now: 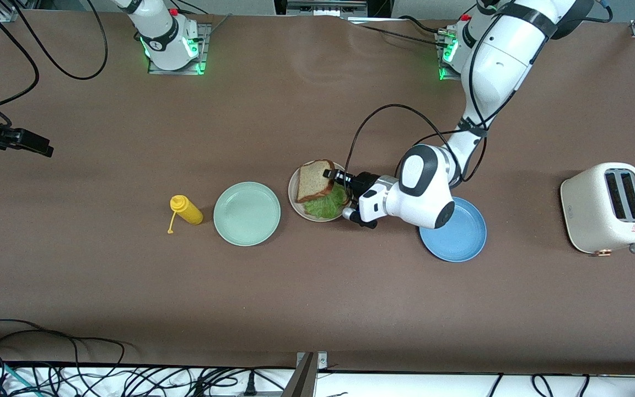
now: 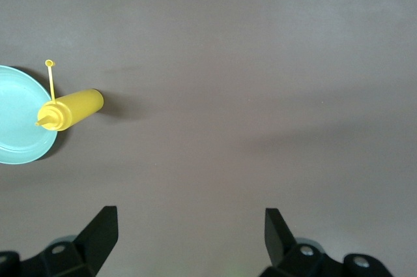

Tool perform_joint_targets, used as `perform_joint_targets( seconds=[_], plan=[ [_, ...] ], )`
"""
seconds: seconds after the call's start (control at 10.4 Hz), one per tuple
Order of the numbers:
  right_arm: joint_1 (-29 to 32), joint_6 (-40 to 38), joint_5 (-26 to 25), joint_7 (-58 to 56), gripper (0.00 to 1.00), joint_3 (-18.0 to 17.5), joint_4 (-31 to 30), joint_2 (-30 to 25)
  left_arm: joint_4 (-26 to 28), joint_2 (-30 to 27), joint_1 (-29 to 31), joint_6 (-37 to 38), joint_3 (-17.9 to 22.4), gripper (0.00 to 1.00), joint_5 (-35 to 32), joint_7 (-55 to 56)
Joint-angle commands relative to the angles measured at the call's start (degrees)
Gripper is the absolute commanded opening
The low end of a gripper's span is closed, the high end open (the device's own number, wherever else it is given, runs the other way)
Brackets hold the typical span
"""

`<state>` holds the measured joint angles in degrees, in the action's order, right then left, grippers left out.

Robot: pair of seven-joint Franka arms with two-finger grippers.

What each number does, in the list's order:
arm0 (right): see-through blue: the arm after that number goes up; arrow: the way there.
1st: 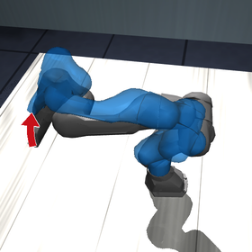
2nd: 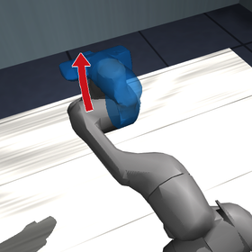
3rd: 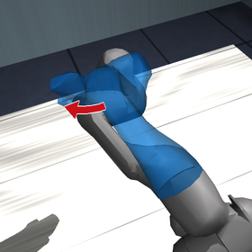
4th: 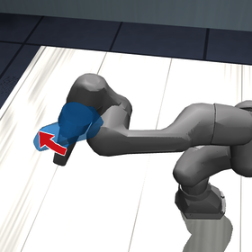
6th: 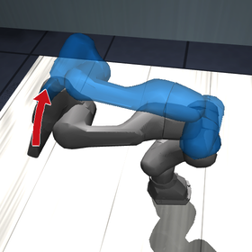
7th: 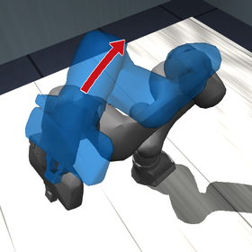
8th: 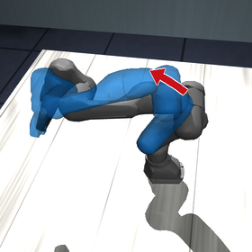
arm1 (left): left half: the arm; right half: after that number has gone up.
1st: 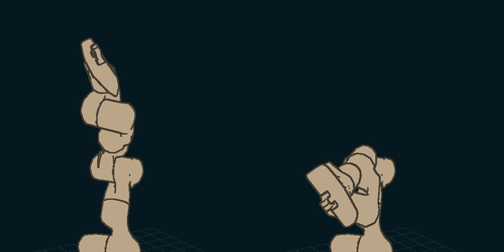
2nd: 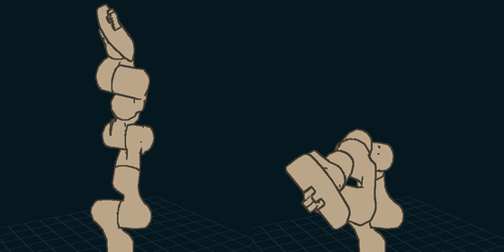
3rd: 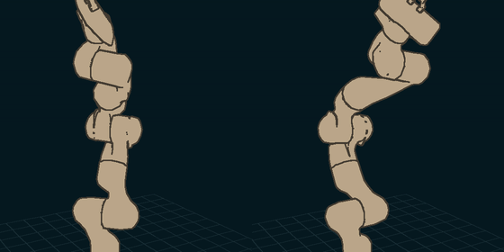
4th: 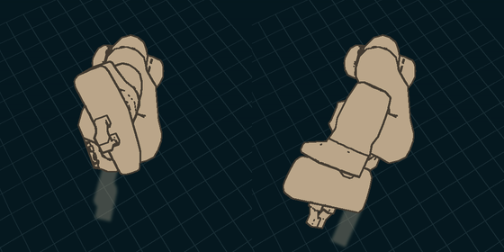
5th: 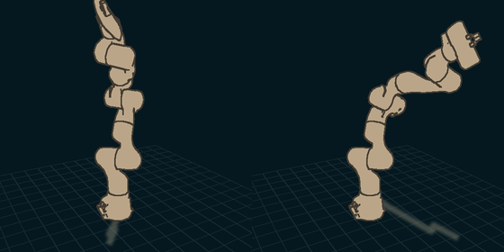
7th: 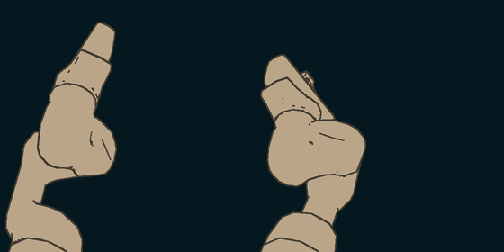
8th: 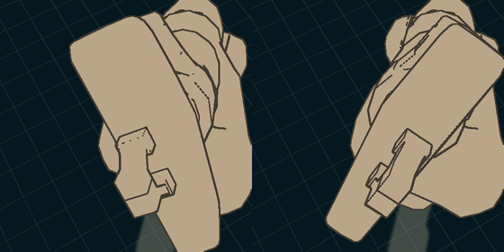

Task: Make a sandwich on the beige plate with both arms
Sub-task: 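Lower the toast onto the lettuce and open the left gripper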

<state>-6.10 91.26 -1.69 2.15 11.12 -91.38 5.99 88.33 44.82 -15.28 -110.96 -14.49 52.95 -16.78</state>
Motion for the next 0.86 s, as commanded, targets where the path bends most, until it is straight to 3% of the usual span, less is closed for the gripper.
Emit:
perform_joint_targets(
  seconds=[0.0,0.1,0.38,0.48,0.57,0.67,0.77],
  plan=[
    [0.0,-0.6,-0.6,-0.9,1.00,0.0,1.0,-0.2,2.2,-0.7,0.1,-0.7,0.3,0.60,1.7,-1.5],
    [0.0,-0.6,-0.6,-0.6,1.00,-0.2,1.0,-0.2,1.8,-1.0,0.3,-0.8,0.5,1.00,1.5,-1.5],
    [-0.8,-0.8,-0.5,-0.1,1.00,-1.5,4.5,-0.1,1.0,-0.9,2.4,-0.8,2.3,1.00,-0.1,-2.7],
    [2.1,-0.6,-0.5,1.1,1.00,-6.2,4.5,-0.4,0.8,-0.7,2.9,-0.8,4.3,1.00,-2.0,-5.9],
    [8.8,-0.7,-0.9,3.7,1.00,-14.0,4.4,-1.0,0.8,-0.9,3.1,-0.8,4.5,1.00,-2.1,-5.8],
    [11.6,-1.1,-1.1,4.7,1.00,-17.8,3.9,-1.5,0.7,-0.6,2.3,-1.5,5.4,1.00,-2.3,-5.5],
    [11.8,-1.3,-1.0,4.4,1.00,-17.8,3.9,-1.5,0.6,-1.0,2.4,-3.7,5.9,1.00,-3.4,-5.5]
  ],
)
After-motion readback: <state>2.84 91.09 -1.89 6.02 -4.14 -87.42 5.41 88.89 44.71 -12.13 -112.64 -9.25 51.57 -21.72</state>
